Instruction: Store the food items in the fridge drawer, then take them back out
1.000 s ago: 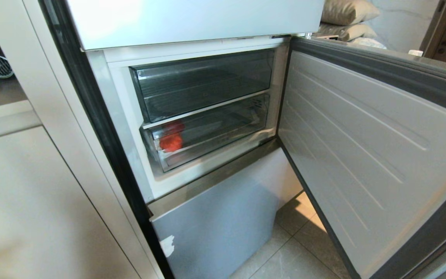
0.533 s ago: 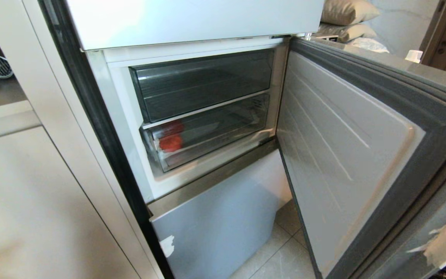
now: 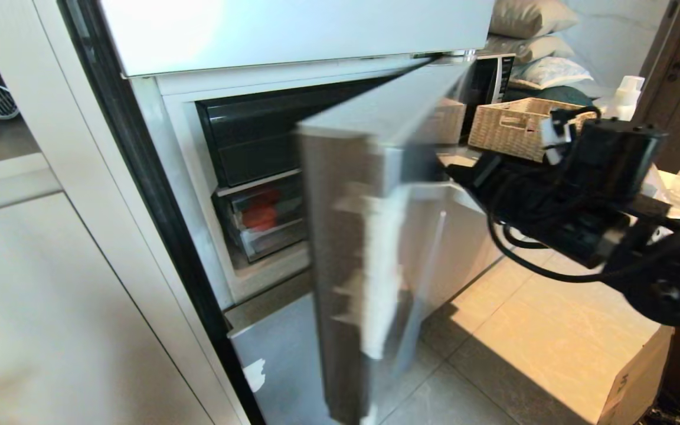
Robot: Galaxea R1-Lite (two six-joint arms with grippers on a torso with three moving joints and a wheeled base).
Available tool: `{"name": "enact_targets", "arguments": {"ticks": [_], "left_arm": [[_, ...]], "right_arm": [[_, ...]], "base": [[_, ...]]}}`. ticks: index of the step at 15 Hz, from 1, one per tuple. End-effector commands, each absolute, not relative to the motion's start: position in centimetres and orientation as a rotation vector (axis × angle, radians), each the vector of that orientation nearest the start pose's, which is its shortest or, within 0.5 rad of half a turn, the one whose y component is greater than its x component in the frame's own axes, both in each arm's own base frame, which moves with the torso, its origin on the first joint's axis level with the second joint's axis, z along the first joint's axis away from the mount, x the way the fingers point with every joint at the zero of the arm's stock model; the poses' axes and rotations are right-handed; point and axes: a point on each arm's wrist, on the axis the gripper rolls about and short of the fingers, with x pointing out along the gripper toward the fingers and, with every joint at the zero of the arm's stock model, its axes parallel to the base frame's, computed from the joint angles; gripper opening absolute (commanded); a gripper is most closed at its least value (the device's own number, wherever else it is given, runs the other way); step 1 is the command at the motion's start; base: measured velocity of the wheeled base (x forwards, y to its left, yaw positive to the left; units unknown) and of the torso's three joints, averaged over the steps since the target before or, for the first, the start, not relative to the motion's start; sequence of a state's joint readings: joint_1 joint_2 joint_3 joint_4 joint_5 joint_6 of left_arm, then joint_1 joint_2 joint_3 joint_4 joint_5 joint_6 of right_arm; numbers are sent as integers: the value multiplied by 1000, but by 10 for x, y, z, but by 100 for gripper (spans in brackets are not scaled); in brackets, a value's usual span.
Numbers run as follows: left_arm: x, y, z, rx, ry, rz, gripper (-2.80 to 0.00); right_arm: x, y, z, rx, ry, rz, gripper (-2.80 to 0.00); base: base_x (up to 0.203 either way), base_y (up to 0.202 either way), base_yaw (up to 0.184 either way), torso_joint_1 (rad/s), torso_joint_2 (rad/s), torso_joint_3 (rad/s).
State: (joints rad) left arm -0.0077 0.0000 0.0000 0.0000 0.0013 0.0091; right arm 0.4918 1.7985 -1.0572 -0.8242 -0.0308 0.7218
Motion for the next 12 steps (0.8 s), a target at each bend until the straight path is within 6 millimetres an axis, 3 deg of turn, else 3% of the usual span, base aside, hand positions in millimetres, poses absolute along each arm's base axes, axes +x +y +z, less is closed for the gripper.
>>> {"name": "enact_targets", "arguments": {"ticks": [1, 3, 5, 8, 12], "left_arm": [[-23, 0, 76, 9, 2, -6, -280], [-23, 0, 76, 9, 2, -6, -280], [-23, 0, 76, 9, 2, -6, -280], [-23, 0, 76, 9, 2, -6, -280], [-23, 0, 76, 9, 2, -6, -280]], "right_arm": [[348, 225, 204, 712, 97, 574, -280], [347, 247, 209, 719, 34, 662, -280], [329, 238, 219, 720, 27, 671, -280], [274, 197, 243, 711, -1, 675, -280], [179, 125, 258, 559, -65, 655, -280]], "base": [[0, 0, 0, 0, 0, 0], [0, 0, 0, 0, 0, 0], [0, 0, 0, 0, 0, 0], [0, 0, 0, 0, 0, 0], [0, 0, 0, 0, 0, 0]]}}
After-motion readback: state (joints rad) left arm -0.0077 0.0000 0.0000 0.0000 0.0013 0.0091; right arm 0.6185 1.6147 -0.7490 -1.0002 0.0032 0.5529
